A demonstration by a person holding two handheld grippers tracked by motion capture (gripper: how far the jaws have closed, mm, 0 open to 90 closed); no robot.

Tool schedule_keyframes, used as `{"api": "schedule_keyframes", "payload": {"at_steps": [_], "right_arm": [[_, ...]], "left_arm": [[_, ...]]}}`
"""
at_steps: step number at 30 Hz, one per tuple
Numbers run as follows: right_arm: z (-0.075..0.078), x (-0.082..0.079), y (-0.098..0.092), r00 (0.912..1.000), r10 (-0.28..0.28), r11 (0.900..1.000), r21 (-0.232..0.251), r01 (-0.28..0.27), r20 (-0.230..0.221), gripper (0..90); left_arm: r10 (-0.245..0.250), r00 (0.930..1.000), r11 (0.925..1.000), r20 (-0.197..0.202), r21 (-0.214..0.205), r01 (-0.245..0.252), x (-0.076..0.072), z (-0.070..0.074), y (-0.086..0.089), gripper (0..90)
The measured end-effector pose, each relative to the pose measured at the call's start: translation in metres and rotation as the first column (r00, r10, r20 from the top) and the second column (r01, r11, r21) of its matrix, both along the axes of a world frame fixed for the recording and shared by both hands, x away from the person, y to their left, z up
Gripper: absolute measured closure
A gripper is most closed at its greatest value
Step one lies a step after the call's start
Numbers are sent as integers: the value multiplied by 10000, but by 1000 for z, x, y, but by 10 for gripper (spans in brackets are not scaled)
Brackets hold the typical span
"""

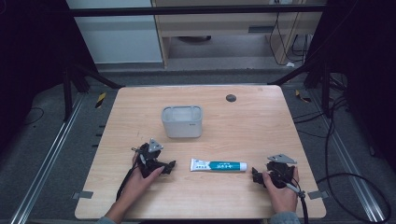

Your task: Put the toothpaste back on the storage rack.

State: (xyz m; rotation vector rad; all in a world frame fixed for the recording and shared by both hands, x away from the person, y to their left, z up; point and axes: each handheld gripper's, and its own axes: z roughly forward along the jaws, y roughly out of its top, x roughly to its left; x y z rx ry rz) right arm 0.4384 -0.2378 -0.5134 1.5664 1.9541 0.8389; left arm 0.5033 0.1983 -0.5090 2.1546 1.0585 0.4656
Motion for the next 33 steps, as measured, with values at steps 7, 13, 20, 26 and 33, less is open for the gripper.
{"api": "schedule_keyframes", "payload": {"at_steps": [7, 13, 20, 26, 33], "right_arm": [[1, 1, 2, 9969, 777, 9970, 33, -778, 114, 69], [27, -2, 19, 9748, 2232, 9725, -698, -2222, 56, 92], [58, -1, 53, 9197, 3912, 9093, -1396, -3920, -342, 103], [79, 12, 79, 8582, 5093, 8383, -1888, -5115, -641, 135], [93, 22, 110, 7859, 6087, 7595, -2065, -6168, -1087, 142]], "left_arm": [[15, 10000, 10000, -1, 5, -15, 0, 0, 0, 0], [9, 10000, 10000, -4, 2, -9, 0, 0, 0, 0], [2, 10000, 10000, 0, 4, -2, 1, 0, 0, 0], [-4, 10000, 10000, 4, 11, 4, 1, 0, 0, 0], [-121, 9999, 9999, -1, 8, 121, 2, 0, 0, 0]]}}
